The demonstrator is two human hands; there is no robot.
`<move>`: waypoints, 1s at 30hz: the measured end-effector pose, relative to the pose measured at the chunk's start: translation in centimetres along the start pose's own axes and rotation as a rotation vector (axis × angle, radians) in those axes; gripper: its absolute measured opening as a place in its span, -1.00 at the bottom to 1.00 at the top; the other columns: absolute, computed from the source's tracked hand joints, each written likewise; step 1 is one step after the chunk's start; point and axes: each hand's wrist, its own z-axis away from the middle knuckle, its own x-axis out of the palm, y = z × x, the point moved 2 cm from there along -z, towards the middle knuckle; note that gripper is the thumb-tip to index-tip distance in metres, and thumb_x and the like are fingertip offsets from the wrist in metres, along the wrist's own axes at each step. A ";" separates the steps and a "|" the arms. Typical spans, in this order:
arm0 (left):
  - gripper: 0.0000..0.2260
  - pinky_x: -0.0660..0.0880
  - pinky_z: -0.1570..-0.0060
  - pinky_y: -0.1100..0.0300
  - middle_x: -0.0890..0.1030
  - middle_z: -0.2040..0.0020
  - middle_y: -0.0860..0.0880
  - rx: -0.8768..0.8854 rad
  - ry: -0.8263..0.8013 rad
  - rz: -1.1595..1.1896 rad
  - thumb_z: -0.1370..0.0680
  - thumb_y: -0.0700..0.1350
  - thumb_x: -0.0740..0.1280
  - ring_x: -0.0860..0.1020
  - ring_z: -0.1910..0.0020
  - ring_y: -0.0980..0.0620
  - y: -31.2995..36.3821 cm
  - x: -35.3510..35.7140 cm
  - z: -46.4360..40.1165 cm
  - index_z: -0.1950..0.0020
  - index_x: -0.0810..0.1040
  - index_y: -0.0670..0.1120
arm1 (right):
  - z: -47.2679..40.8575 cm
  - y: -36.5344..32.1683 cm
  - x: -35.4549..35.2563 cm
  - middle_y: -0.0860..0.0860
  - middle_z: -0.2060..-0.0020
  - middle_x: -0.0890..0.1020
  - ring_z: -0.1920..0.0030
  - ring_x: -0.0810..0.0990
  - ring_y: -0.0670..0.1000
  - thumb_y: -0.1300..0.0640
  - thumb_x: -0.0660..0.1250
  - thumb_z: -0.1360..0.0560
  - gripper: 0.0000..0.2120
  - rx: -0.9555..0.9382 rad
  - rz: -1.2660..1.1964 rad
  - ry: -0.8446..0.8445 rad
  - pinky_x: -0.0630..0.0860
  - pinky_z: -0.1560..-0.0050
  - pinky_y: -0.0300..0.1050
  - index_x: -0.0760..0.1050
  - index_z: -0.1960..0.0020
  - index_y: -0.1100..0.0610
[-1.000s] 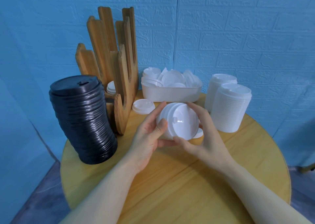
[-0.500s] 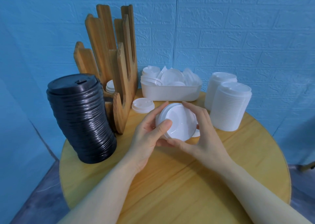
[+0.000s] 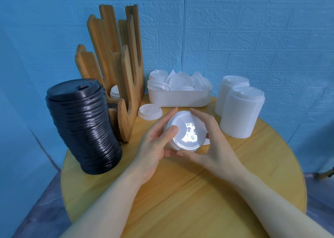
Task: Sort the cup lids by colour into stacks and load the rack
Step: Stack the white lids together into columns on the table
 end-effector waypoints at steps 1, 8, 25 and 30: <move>-0.61 0.61 0.26 0.10 0.66 -0.15 0.18 -0.014 -0.026 0.015 -0.48 -0.05 0.36 0.64 -0.05 0.08 0.0 0.0 0.1 -0.29 0.55 0.21 | 0.0 0.2 -0.1 -0.14 -0.37 0.37 -0.40 0.36 -0.06 -0.08 0.56 -0.33 -0.17 -0.009 -0.010 -0.009 0.42 -0.30 -0.11 0.21 -0.46 -0.04; -0.58 0.65 0.21 -0.05 0.59 -0.26 0.13 0.025 0.132 0.021 -0.45 -0.14 0.49 0.65 -0.13 -0.01 0.2 -0.8 -0.3 -0.27 0.60 0.15 | -0.2 1.6 -1.3 -0.15 -0.42 0.34 -0.43 0.29 -0.18 -0.35 0.37 -0.37 -0.16 0.102 0.108 -0.022 0.26 -0.40 -0.25 0.18 -0.52 -0.05; -0.62 0.65 0.11 -0.15 0.52 -0.34 0.09 0.004 0.283 0.058 -0.53 -0.19 0.38 0.58 -0.23 -0.06 0.0 -1.7 -0.6 -0.32 0.58 0.11 | -0.1 2.7 -1.8 -0.24 0.17 0.54 -0.02 0.47 -0.10 0.13 0.45 -0.46 -0.90 0.235 0.585 0.073 0.11 -0.07 -0.16 0.54 0.14 -0.02; -0.64 0.65 0.09 -0.18 0.52 -0.28 0.17 0.019 0.301 0.058 -0.56 -0.20 0.37 0.58 -0.21 -0.02 0.1 -1.8 -0.7 -0.32 0.58 0.10 | -0.3 2.3 -3.1 -0.21 0.30 0.61 0.22 0.53 -0.22 0.23 0.39 -0.51 -0.85 0.361 -0.135 0.385 0.41 0.08 -0.35 0.52 0.15 0.01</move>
